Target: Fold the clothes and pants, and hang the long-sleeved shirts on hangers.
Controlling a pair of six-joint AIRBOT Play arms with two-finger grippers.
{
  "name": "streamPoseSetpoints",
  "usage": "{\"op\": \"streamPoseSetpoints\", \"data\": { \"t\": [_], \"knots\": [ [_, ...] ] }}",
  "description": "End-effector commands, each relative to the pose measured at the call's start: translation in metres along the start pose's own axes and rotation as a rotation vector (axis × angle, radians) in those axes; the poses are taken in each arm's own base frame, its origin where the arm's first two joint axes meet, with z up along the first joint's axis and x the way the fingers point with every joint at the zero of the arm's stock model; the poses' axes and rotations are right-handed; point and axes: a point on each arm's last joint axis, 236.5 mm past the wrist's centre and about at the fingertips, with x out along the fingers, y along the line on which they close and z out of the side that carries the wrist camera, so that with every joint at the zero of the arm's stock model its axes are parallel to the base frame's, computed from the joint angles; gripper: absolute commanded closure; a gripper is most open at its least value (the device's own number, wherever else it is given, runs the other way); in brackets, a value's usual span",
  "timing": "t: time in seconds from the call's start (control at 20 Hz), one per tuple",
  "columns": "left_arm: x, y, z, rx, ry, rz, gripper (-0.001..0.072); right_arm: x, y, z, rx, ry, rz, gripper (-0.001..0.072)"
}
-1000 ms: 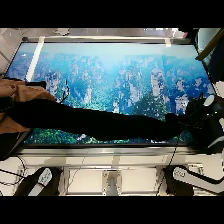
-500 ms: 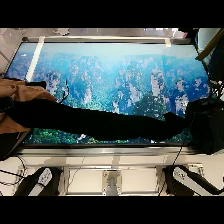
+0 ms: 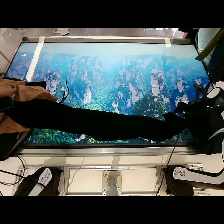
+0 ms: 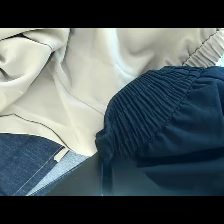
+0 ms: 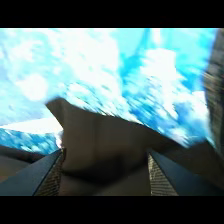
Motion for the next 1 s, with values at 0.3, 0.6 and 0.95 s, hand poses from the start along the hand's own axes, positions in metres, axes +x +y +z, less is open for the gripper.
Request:
{"op": "streamPoseSetpoints", "data": {
  "t": [0.3,0.6,0.95],
  "knots": [
    [0.000,-0.002,-0.002,-0.002,0.008,-0.008,0.0686,0.045,0.027,0.005,-0.091,0.045,0.087,0.0129],
    [0.000,-0.002,-0.005,-0.003,0.020,-0.009,0.0686,0.044,0.019,-0.033,-0.279,0.214,0.026,0.0333],
    [-0.009,0.003,-0.002,0.002,0.005,0.012,0.0686,-0.001,0.013,-0.013,-0.331,0.163,-0.047,0.0702]
  ]
}}
